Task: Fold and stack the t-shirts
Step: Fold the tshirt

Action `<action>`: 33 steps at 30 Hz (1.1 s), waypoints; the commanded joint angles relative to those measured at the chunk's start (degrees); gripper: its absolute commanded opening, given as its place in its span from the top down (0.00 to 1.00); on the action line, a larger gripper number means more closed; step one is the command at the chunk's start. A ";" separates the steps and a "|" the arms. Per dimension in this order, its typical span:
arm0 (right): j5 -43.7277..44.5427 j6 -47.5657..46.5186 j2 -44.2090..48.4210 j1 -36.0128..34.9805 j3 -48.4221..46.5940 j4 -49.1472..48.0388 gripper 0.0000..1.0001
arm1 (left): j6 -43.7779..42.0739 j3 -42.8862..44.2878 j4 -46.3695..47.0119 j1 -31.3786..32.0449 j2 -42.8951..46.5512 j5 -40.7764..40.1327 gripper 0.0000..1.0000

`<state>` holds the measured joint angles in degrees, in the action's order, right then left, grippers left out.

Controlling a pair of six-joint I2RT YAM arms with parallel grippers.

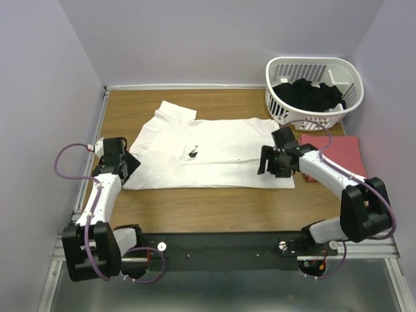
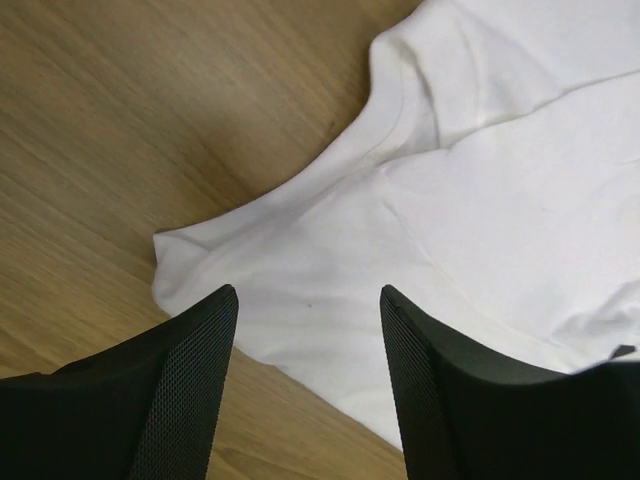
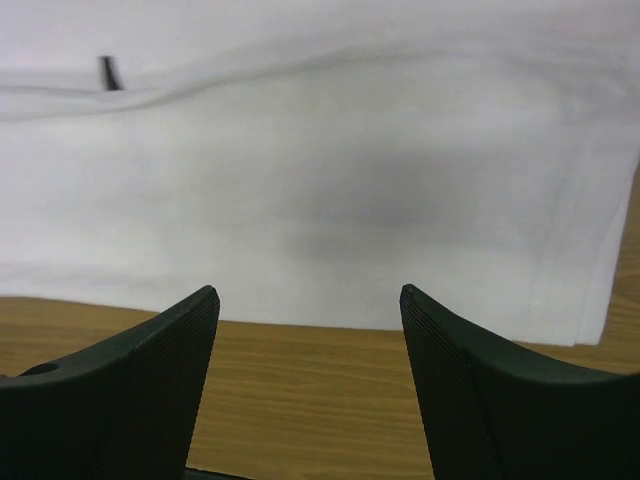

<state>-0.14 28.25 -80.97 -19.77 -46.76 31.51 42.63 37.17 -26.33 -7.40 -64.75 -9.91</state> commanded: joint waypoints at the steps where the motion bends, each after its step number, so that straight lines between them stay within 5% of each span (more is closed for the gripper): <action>1: -3.03 -3.90 -0.32 -6.40 -9.21 0.33 0.20 | -5.86 5.98 -1.36 -0.16 4.02 -3.44 0.29; 10: -9.78 -8.82 -20.86 -23.45 -25.64 -12.16 0.38 | -14.42 -0.23 12.16 4.14 12.62 -11.27 0.24; 18: -17.70 -11.37 -36.44 -29.18 -38.13 -17.62 0.43 | -14.95 -0.69 14.37 5.90 12.55 -10.65 0.24; 33: -25.43 -12.26 -36.20 -36.39 -26.20 -17.18 0.42 | -15.12 -0.78 14.73 6.61 12.46 -11.09 0.24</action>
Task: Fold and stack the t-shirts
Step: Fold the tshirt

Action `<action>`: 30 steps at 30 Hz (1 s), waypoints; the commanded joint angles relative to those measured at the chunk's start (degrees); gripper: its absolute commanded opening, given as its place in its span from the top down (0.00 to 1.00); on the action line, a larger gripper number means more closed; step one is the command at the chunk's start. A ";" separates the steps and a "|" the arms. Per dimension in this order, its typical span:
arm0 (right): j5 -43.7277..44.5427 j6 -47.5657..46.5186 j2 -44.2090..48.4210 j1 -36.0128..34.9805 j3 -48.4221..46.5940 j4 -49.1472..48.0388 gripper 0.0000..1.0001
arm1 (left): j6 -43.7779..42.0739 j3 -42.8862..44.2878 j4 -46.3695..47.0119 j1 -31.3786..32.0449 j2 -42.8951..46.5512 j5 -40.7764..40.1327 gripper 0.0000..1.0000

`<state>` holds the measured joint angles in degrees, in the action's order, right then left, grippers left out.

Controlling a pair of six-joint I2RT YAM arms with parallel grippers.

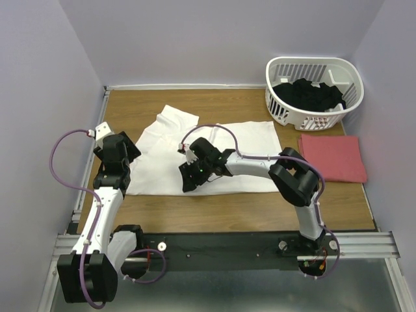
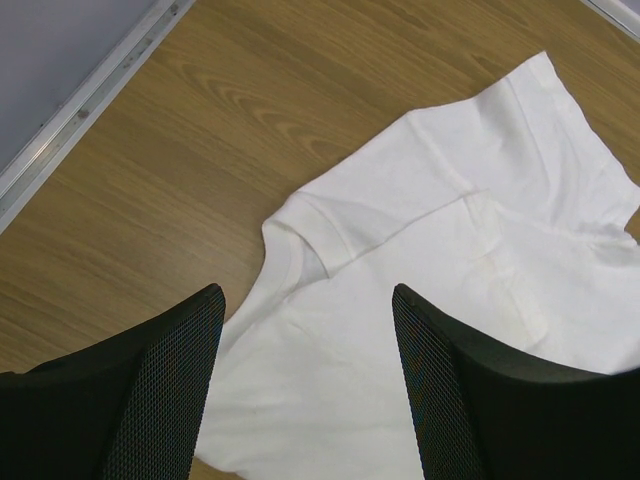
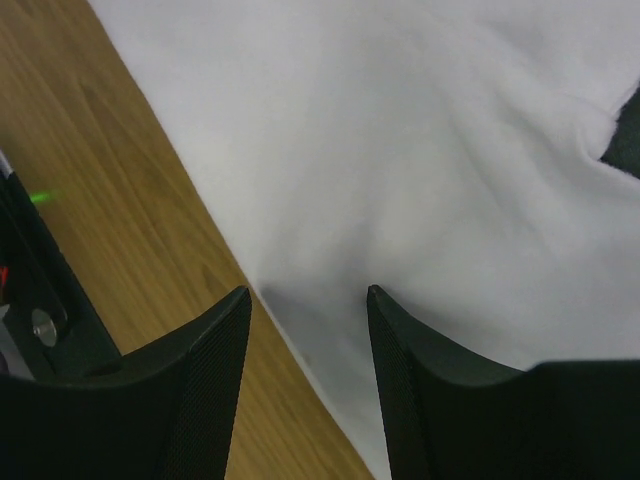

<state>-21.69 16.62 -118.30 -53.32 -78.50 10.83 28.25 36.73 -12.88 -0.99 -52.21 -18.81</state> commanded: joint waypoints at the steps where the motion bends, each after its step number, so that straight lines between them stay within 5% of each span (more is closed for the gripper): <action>1: -4.06 -0.63 1.75 -3.19 6.51 3.50 0.42 | -0.57 -0.43 1.20 0.20 0.00 -2.28 0.24; 11: -3.63 3.23 10.80 -5.48 11.70 4.11 0.39 | 0.05 -0.34 0.93 0.12 -0.62 -1.15 0.25; 15: 13.38 5.79 18.18 -4.52 12.05 7.44 0.38 | 0.75 -1.04 0.76 0.82 -1.84 3.84 0.30; 20: 23.08 9.12 29.25 6.10 20.63 12.02 0.39 | 4.17 -0.26 -0.47 3.80 -8.16 11.24 0.32; 30: 22.93 13.17 40.51 30.19 34.28 12.72 0.41 | 8.31 3.61 0.40 7.41 -24.95 14.95 0.38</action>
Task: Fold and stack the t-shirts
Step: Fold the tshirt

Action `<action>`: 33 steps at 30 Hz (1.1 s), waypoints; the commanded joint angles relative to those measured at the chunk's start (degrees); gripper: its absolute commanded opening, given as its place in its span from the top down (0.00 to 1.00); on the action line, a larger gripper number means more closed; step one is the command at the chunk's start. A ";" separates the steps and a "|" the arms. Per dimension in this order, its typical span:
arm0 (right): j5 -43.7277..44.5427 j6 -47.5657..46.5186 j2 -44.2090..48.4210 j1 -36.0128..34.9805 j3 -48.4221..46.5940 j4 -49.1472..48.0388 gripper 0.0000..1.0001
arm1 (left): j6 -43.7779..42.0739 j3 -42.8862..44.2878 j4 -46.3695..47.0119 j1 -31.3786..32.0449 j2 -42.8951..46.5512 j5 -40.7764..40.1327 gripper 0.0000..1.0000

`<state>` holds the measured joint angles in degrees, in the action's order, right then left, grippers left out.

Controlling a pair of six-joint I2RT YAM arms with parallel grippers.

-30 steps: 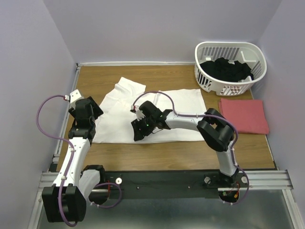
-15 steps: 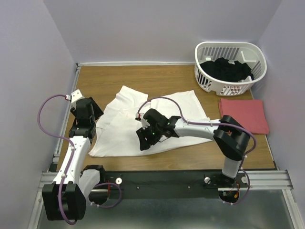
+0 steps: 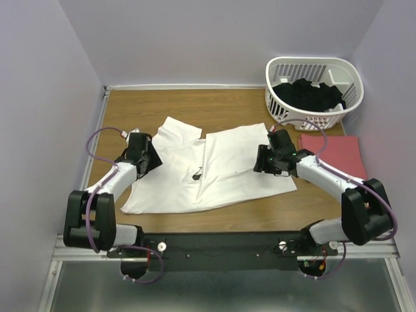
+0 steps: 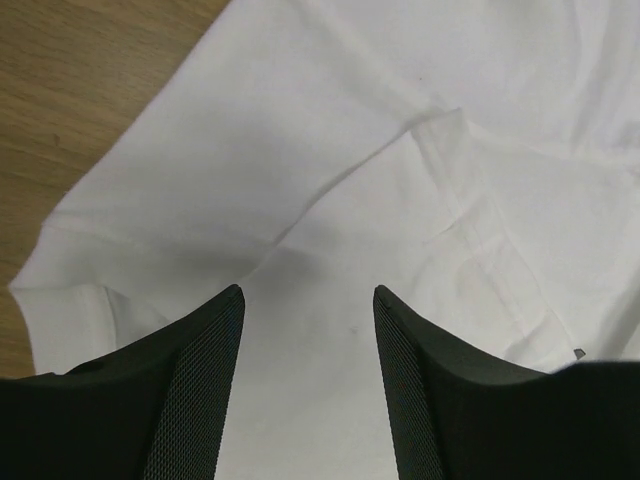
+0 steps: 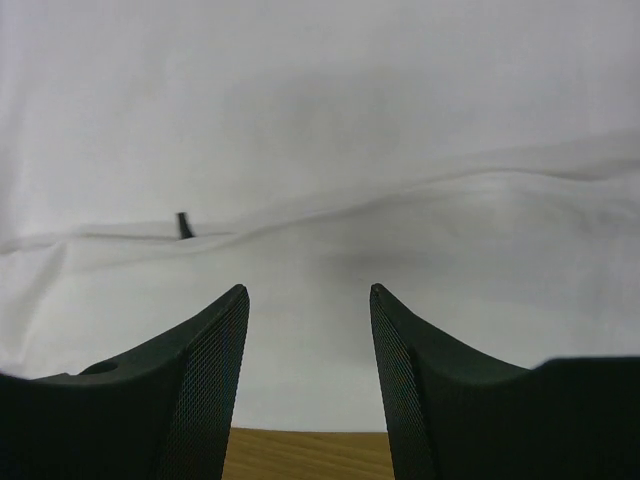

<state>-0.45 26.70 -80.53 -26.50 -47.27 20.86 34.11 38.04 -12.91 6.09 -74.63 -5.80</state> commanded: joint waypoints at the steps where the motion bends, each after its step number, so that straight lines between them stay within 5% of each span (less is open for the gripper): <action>1: 0.98 3.62 3.18 6.17 5.06 2.69 0.41 | 3.06 2.47 0.51 0.33 -4.28 1.76 0.39; 8: -4.82 8.10 5.56 14.54 12.45 5.32 0.41 | 7.55 0.20 -2.56 -1.68 -6.76 -0.35 0.40; 15: -8.52 16.62 10.39 15.43 16.15 11.65 0.31 | 10.80 -6.40 -7.74 -8.19 3.51 -1.40 0.41; 22: -6.68 23.49 21.98 15.69 20.46 16.93 0.31 | 13.53 -4.91 -12.58 -10.66 9.41 -1.67 0.41; 26: -5.97 19.21 23.76 15.69 13.90 16.84 0.31 | 10.81 -1.66 -12.49 -10.66 10.73 -2.02 0.34; 33: -3.77 7.50 11.38 15.78 0.62 9.91 0.34 | 0.62 2.65 -5.66 -10.57 9.16 -4.57 0.28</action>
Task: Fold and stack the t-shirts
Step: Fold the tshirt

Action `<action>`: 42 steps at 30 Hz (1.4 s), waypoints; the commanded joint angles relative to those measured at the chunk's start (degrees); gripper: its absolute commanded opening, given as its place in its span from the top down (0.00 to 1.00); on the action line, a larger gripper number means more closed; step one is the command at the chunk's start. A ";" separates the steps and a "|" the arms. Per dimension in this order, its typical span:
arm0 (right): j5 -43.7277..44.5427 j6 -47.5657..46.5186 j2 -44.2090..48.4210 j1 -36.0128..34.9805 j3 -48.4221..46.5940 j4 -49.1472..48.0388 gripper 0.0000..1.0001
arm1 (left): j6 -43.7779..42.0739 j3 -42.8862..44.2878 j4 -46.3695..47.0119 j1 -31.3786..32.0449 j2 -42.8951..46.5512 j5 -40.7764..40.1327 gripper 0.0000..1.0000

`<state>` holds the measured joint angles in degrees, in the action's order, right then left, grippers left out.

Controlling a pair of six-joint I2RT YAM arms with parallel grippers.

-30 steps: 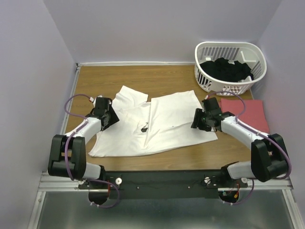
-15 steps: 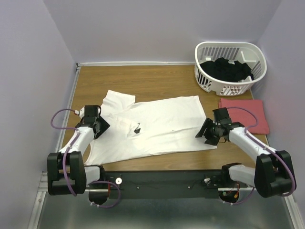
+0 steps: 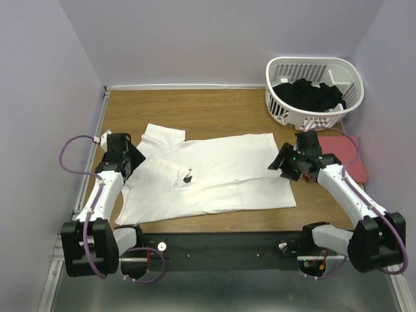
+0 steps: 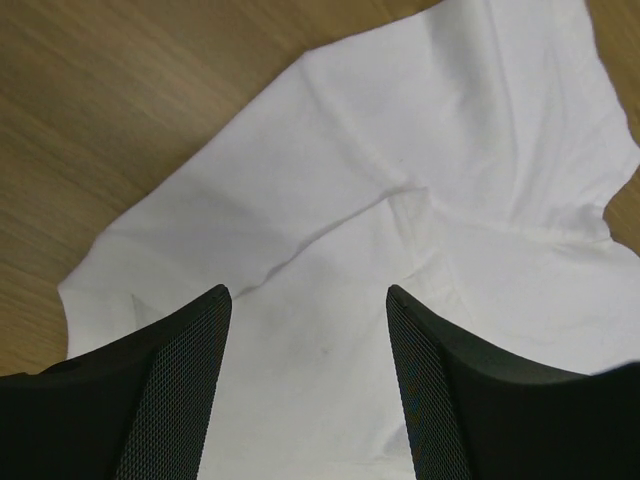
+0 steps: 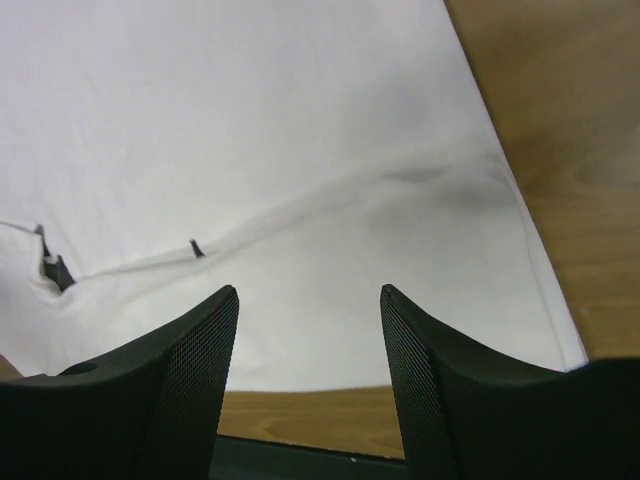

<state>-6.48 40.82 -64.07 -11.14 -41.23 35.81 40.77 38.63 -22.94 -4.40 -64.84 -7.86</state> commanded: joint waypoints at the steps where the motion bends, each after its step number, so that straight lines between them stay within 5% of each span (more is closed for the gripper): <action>1: 2.35 -7.24 -6.75 0.41 -6.57 -6.09 0.35 | -6.41 2.67 5.09 -0.08 -2.29 -2.77 0.28; 13: 6.22 -8.74 -25.48 3.91 -7.73 -15.33 0.46 | -7.99 4.44 8.00 -0.08 -16.63 -1.46 0.32; 20: 4.37 -6.36 -23.21 10.60 0.01 -14.46 0.47 | -8.25 2.33 7.38 -0.08 -17.95 0.03 0.32; 29: 6.22 -8.03 -17.32 10.87 5.64 -8.92 0.44 | -7.46 -2.16 5.63 0.01 -11.89 3.11 0.34; 34: 4.99 -11.19 -13.98 10.87 0.38 -8.04 0.43 | -10.09 2.32 6.41 0.01 -10.83 -0.83 0.31; 42: 2.35 -14.01 -13.97 10.87 -9.56 -7.51 0.43 | -15.72 12.68 9.58 0.10 -22.95 -2.43 0.23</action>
<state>-3.55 28.99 -78.94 -0.62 -47.40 26.76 28.73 47.66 -14.87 -4.40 -83.02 -9.37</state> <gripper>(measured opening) 0.569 0.767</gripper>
